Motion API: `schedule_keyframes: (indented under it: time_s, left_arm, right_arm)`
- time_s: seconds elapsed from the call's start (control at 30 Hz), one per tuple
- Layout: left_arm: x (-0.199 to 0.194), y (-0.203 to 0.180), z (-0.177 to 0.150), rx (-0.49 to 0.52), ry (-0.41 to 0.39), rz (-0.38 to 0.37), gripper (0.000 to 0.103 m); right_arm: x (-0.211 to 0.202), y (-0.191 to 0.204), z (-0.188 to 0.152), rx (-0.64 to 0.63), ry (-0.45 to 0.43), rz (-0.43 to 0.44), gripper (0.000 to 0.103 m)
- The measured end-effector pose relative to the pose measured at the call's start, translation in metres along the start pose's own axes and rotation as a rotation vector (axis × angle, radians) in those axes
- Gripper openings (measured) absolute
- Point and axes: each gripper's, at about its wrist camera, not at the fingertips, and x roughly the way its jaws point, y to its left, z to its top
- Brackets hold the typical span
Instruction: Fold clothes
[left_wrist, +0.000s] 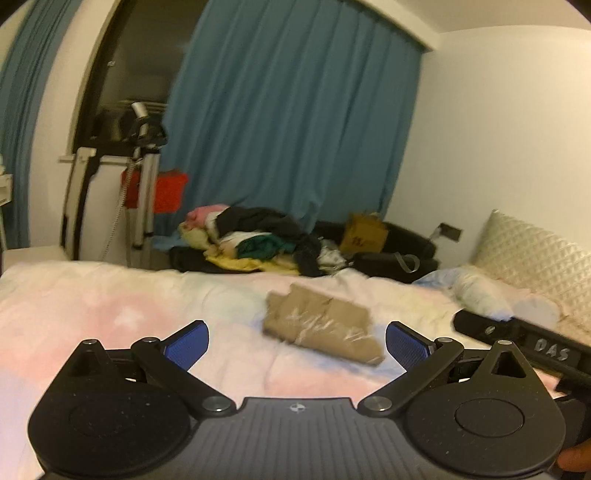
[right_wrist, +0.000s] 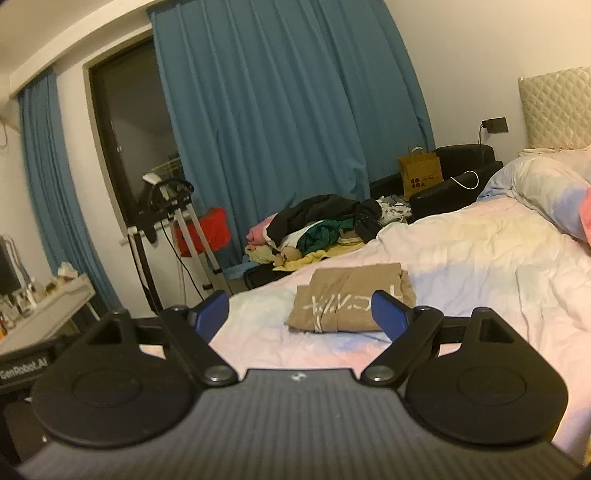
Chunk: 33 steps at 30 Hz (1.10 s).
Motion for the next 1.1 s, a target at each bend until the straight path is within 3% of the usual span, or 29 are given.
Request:
schedule_keyframes:
  time_s: [0.3, 0.5, 0.83, 1.1]
  left_arm:
    - [-0.006, 0.036, -0.012, 0.048, -0.074, 0.124, 0.103]
    - [-0.004, 0.034, -0.025, 0.118, -0.1, 0.196, 0.103]
    - [-0.005, 0.033, -0.032, 0.114, -0.085, 0.193, 0.103]
    - [-0.007, 0.032, -0.037, 0.113, -0.076, 0.193, 0.103]
  right_arm:
    - [0.018, 0.009, -0.039, -0.037, -0.047, -0.024, 0.086]
    - [0.031, 0.019, -0.062, -0.072, 0.009, -0.037, 0.086]
    - [0.035, 0.024, -0.071, -0.082, 0.044, -0.099, 0.086]
    - [0.035, 0.029, -0.074, -0.107, 0.046, -0.076, 0.086]
